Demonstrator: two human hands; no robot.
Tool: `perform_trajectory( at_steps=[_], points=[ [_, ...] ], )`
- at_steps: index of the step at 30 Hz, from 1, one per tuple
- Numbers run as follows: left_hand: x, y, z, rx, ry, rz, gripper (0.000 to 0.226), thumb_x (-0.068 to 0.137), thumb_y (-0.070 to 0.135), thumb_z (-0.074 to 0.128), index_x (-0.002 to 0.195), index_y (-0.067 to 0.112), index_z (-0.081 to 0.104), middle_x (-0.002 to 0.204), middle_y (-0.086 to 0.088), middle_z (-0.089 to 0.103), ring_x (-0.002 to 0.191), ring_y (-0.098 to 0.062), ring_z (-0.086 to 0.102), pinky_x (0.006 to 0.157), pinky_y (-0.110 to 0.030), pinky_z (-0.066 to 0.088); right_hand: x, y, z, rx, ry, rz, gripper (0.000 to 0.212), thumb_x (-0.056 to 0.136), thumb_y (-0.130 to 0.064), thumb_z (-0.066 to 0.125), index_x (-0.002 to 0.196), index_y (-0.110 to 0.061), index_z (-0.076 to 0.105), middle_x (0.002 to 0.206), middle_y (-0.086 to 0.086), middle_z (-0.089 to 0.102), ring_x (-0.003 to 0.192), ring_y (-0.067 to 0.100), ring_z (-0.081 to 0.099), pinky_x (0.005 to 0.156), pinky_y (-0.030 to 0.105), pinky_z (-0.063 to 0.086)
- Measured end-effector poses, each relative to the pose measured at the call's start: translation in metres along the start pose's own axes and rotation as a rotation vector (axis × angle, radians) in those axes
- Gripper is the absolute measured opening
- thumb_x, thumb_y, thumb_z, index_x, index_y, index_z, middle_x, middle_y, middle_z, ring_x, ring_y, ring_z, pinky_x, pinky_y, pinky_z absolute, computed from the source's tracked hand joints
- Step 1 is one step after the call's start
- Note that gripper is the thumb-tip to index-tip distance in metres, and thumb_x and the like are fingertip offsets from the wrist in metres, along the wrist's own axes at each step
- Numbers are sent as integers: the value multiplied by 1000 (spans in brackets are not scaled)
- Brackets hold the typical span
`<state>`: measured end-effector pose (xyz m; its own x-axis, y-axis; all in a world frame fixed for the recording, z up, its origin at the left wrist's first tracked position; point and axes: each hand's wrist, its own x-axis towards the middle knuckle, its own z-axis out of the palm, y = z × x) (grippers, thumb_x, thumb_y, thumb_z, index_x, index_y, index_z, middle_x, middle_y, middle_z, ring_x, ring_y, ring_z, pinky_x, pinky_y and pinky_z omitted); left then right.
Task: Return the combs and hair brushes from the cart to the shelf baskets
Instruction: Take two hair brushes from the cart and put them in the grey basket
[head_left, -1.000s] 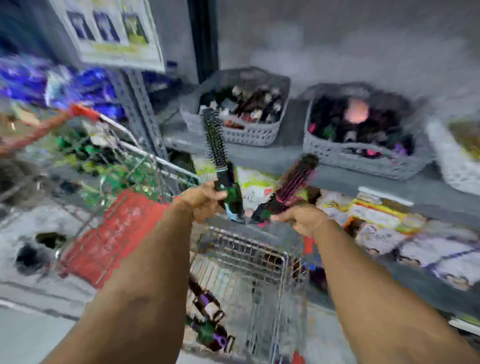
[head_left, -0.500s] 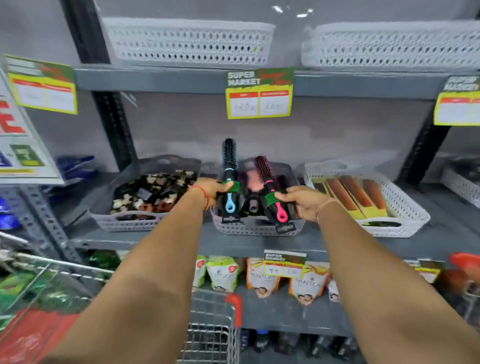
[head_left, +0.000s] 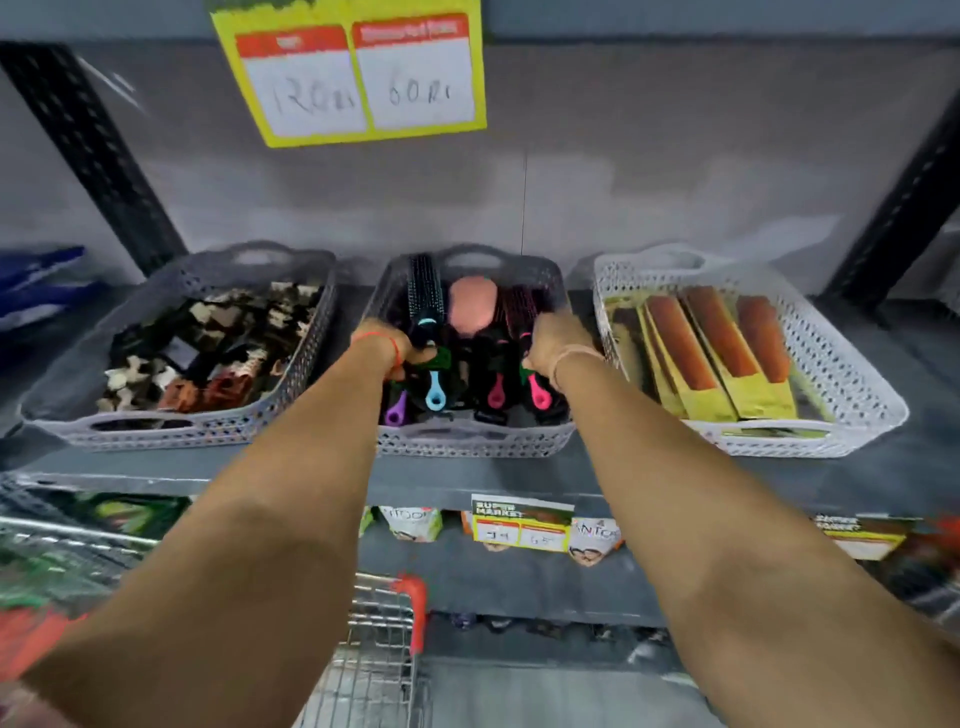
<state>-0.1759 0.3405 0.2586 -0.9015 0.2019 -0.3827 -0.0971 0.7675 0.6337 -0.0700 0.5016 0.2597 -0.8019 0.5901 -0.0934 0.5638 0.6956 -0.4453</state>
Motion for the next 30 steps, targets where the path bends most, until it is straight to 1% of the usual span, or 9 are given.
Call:
perform_trajectory(
  at_steps=[5, 8, 10, 12, 15, 17, 23, 27, 30],
  points=[
    [-8, 0, -4, 54, 63, -31, 52, 57, 28, 87, 93, 2, 60, 40, -10, 66, 25, -12, 57, 61, -35, 58, -6, -6, 8, -273, -3, -27, 36, 90, -7, 50, 123, 5, 51, 132, 21, 50, 117, 36, 54, 91, 40, 50],
    [-23, -5, -3, 262, 223, 90, 65, 62, 45, 79, 109, 5, 62, 98, -17, 75, 91, -27, 72, 83, -37, 55, -16, -9, 14, -324, 24, -23, 41, 94, -7, 38, 132, 7, 41, 137, 20, 44, 125, 36, 47, 91, 35, 48],
    [-31, -12, -9, 262, 291, 177, 65, 72, 55, 67, 112, 3, 63, 115, -20, 67, 109, -34, 63, 90, -39, 50, -28, -17, 7, -281, 83, -19, 48, 94, -21, 45, 133, 6, 39, 141, 20, 39, 127, 35, 42, 92, 35, 45],
    [-38, -26, -34, 18, 279, 222, 67, 80, 61, 51, 98, -1, 66, 98, -23, 73, 98, -37, 67, 85, -41, 53, -39, -35, -1, -259, 158, -105, 60, 90, -44, 48, 128, 2, 44, 136, 24, 43, 123, 38, 44, 96, 41, 43],
    [-55, -65, -81, -554, 253, 188, 71, 87, 64, 30, 62, 3, 59, 37, -4, 62, 40, -22, 60, 46, -24, 49, -70, -89, -6, 89, 273, -302, 59, 92, -51, 34, 129, -6, 43, 131, 23, 50, 114, 38, 53, 91, 44, 46],
    [-68, -104, -104, -697, 324, 164, 76, 88, 64, 22, 53, 6, 56, 27, -2, 55, 37, -23, 54, 42, -21, 43, -97, -134, 4, 378, 353, -492, 54, 92, -48, 36, 131, -11, 42, 124, 17, 59, 106, 36, 59, 87, 44, 49],
    [-85, -276, -120, -836, 381, -159, 80, 86, 68, 21, 58, 2, 57, 30, -7, 57, 48, -25, 48, 51, -27, 40, -176, -237, 143, 632, -181, -622, 65, 78, -65, 31, 123, -20, 45, 87, 23, 70, 72, 43, 66, 70, 55, 53],
    [-94, -359, -94, -738, 212, -358, 77, 93, 56, 22, 123, -7, 52, 120, -33, 60, 62, -23, 50, 56, -30, 40, -182, -220, 231, 411, -556, -460, 51, 92, -52, 32, 129, -17, 38, 94, 15, 65, 55, 17, 64, 42, 26, 52],
    [-93, -427, -61, -606, 144, -557, 58, 98, 40, 25, 139, 2, 39, 141, -22, 47, 97, -28, 57, 79, -45, 51, -178, -199, 303, 162, -752, -418, 57, 91, -56, 28, 133, -18, 34, 99, 18, 64, 65, 31, 66, 38, 24, 41]
  ],
)
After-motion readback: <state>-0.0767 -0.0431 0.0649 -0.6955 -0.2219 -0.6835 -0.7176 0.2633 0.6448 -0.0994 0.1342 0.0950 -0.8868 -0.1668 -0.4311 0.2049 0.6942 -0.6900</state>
